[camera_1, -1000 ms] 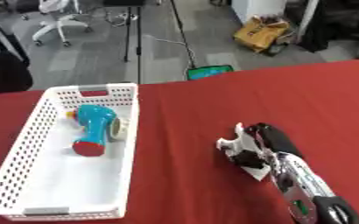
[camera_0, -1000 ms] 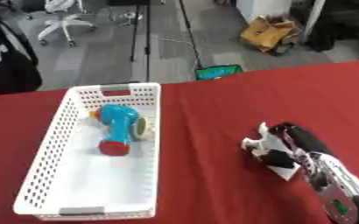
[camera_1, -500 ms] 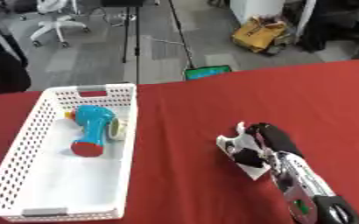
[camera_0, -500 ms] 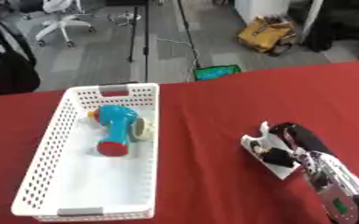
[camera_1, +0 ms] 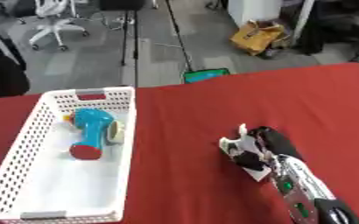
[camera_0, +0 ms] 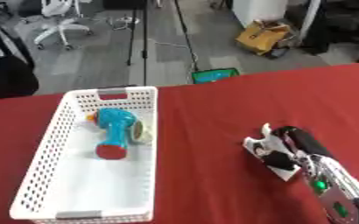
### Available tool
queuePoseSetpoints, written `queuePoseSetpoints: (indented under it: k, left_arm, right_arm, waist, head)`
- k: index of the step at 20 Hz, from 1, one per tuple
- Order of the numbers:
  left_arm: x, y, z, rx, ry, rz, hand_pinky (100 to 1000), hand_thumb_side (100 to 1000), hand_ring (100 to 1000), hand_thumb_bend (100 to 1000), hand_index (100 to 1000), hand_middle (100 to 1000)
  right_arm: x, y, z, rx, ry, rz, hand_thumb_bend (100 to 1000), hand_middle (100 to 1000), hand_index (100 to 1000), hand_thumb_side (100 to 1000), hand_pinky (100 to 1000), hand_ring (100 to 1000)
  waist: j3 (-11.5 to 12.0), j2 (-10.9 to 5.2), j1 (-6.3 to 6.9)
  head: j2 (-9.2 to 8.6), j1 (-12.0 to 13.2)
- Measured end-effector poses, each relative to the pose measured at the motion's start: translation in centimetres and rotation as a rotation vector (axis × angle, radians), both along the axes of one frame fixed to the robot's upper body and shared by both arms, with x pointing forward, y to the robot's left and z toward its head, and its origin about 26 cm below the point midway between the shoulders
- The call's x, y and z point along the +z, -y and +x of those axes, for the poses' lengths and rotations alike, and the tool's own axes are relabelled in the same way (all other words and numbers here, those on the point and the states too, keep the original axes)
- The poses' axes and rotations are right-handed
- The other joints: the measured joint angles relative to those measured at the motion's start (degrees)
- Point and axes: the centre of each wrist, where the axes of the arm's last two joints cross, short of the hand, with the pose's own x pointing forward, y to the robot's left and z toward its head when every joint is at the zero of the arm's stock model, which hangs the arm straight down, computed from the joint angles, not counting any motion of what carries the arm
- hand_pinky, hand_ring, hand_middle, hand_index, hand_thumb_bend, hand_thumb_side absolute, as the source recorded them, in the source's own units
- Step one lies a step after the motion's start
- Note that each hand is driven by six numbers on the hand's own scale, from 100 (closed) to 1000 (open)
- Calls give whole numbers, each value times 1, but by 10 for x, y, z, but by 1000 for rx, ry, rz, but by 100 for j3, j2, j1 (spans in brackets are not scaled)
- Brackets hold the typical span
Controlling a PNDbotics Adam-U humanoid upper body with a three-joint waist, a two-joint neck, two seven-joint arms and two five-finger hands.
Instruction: Pick up objects on the table and place them in the box.
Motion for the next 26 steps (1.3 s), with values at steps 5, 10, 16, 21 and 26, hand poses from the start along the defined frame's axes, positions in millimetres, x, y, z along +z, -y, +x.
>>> queuePoseSetpoints:
  k: [5, 10, 16, 21, 26]
  left_arm:
    - [0, 0, 0, 0, -1, 0, 948, 959, 897, 100, 961, 920]
    - [0, 0, 0, 0, -4, -1, 948, 956, 897, 100, 961, 920]
    - [0, 0, 0, 0, -6, -1, 948, 954, 898, 100, 961, 920]
    - [0, 0, 0, 0, -7, -1, 948, 953, 898, 100, 961, 920]
    - [0, 0, 0, -1, -7, -1, 948, 953, 898, 100, 961, 920]
  right_arm:
    - [0, 0, -1, -4, 3, 1, 185, 747, 752, 597, 1000, 978]
    - [0, 0, -1, -11, 12, 4, 100, 703, 701, 585, 997, 966]
    - [1, -1, -2, -24, 42, 1, 100, 641, 646, 565, 991, 953]
    - [4, -2, -2, -30, 72, -2, 100, 606, 611, 545, 984, 942]
    - [10, -3, -3, -34, 110, -7, 100, 589, 592, 540, 980, 936]
  waist:
    - [-27, 0, 0]
    - [-39, -1, -5]
    - [-63, -1, -32]
    - [-64, -2, -35]
    - [-61, -3, -40]
  head:
    - [0, 0]
    - [0, 0]
    - [0, 0]
    - [0, 0]
    - [0, 4]
